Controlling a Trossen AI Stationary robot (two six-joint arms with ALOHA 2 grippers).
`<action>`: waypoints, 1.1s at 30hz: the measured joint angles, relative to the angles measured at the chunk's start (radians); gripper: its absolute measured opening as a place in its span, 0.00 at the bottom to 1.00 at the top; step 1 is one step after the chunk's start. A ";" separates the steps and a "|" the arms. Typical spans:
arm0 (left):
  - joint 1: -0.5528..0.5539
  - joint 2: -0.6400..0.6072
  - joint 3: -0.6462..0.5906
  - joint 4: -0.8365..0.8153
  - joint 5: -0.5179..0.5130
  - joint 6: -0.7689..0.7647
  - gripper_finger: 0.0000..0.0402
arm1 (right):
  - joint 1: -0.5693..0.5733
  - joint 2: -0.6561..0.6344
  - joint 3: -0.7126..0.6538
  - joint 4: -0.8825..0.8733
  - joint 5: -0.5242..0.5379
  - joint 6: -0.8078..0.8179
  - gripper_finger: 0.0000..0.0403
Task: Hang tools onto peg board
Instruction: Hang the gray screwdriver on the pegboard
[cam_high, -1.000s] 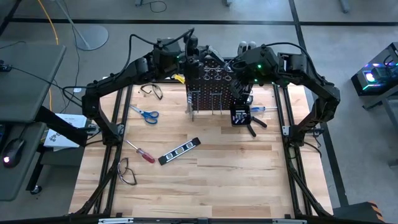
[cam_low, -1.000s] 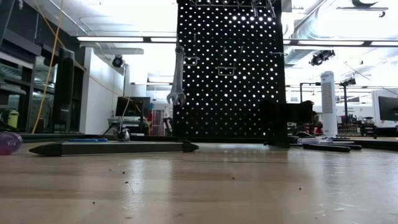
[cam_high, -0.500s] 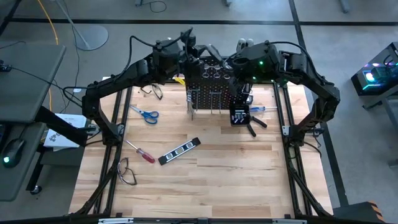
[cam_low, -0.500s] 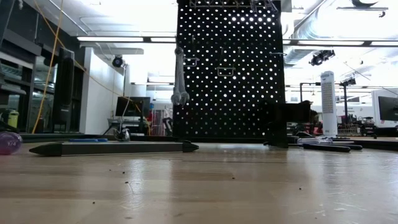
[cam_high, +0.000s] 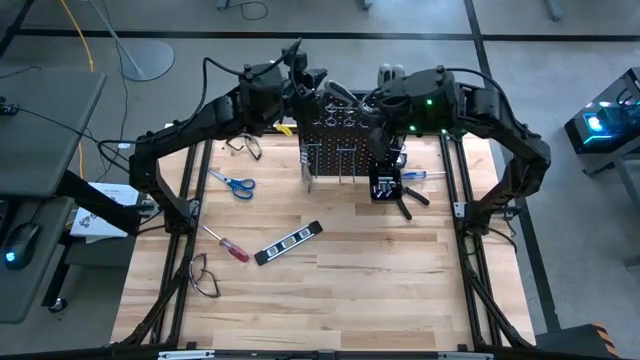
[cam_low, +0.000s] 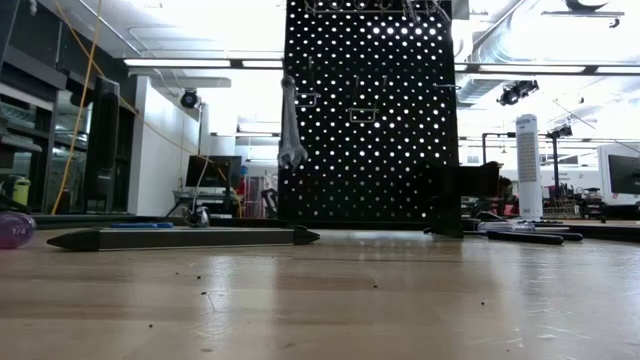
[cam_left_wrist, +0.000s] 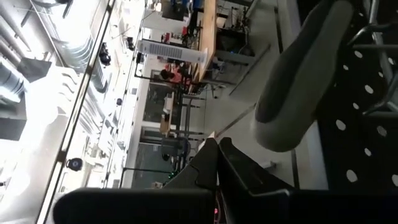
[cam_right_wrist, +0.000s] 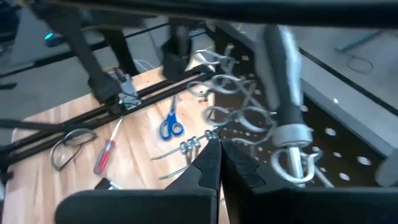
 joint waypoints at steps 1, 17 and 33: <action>0.000 -0.001 0.000 0.002 -0.008 -0.008 0.00 | 0.007 -0.005 0.000 -0.002 -0.002 -0.015 0.00; -0.013 -0.163 0.002 -0.229 0.101 -0.646 0.00 | 0.149 -0.064 0.000 -0.225 0.164 -0.135 0.30; -0.172 -0.212 0.003 -0.407 0.360 -1.260 0.00 | 0.192 -0.019 -0.003 -0.387 0.447 -0.158 0.49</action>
